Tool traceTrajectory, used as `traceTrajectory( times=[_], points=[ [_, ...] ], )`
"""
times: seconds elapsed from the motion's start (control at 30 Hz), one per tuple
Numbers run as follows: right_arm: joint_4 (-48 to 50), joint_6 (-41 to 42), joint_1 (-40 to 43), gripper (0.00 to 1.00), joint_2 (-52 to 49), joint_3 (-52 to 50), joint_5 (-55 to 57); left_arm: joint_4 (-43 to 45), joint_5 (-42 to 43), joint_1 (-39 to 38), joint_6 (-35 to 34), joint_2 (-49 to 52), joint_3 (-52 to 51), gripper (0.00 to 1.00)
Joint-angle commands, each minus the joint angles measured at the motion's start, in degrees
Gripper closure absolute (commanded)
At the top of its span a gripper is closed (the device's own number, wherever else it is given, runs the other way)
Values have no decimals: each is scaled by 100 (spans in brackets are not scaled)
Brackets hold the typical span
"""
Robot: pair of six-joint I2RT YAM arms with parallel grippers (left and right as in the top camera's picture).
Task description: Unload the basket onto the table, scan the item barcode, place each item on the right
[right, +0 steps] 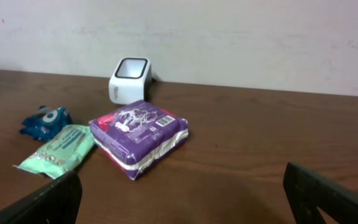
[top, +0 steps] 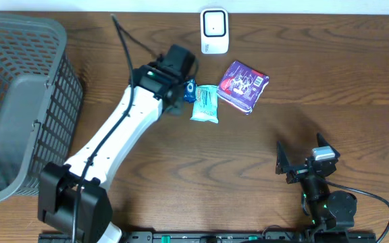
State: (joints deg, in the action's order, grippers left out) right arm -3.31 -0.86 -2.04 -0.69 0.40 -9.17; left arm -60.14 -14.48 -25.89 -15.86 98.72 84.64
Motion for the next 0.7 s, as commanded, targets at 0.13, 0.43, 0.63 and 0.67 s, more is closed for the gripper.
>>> traceTrajectory(
  times=[0.13, 0.43, 0.63, 0.67],
  points=[
    [-26, 15, 24, 1, 24, -9, 2, -1349, -291, 496, -1001, -24, 26, 16],
    [-26, 15, 24, 1, 24, -9, 2, -1054, -273, 564, -1104, -24, -809, 2],
    [-26, 15, 24, 1, 24, -9, 4, 24, -352, 625, -501, -24, -1506, 2],
    [-26, 15, 24, 1, 24, -9, 4, 195, -365, 673, -400, -24, -1567, 2]
  ],
)
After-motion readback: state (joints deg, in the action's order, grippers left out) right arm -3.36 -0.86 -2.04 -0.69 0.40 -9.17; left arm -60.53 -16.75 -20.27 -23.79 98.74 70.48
